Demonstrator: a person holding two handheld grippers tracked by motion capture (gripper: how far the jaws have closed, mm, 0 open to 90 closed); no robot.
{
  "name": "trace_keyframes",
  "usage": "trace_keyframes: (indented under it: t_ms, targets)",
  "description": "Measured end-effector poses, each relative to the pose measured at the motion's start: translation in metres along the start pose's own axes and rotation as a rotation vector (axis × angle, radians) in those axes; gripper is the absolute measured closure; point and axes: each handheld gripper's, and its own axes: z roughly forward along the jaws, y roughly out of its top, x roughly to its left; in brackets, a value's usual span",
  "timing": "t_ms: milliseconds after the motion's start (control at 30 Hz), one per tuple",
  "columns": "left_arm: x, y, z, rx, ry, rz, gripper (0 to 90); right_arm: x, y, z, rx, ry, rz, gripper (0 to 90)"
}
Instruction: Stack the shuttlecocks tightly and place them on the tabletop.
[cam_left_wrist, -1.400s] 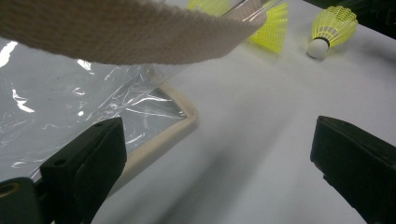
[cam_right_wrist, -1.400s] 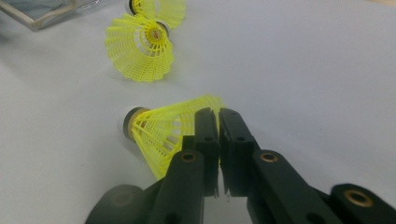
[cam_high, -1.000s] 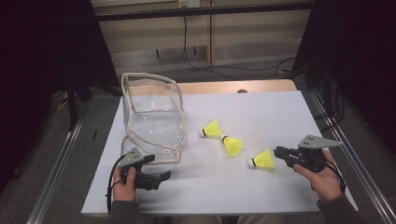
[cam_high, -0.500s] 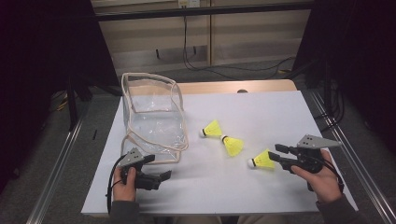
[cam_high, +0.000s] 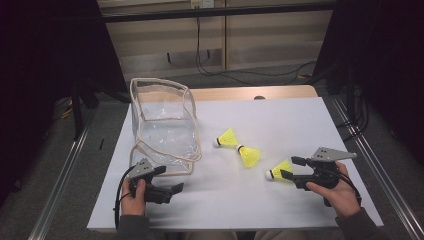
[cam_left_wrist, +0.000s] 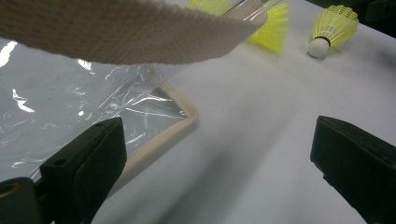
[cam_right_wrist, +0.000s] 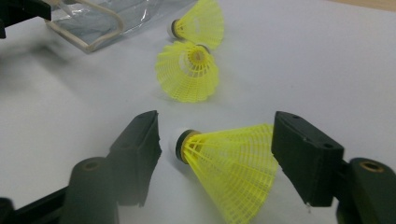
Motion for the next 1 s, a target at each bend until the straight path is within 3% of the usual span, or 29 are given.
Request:
trace_keyframes:
  t_ms: [533, 733, 1000]
  targets:
    - [0.000, 0.000, 0.000, -0.003, 0.001, 0.001, 3.6, 0.001, -0.014, 0.013, 0.064, 0.032, 0.001, 13.5]
    - [0.000, 0.000, 0.000, -0.001, 0.002, 0.001, 3.6, 0.003, -0.017, 0.015, 0.089, 0.035, -0.011, 21.5]
    - [0.000, 0.000, -0.001, -0.006, 0.001, 0.001, 3.6, 0.002, -0.022, 0.019, 0.115, 0.041, -0.049, 41.2]
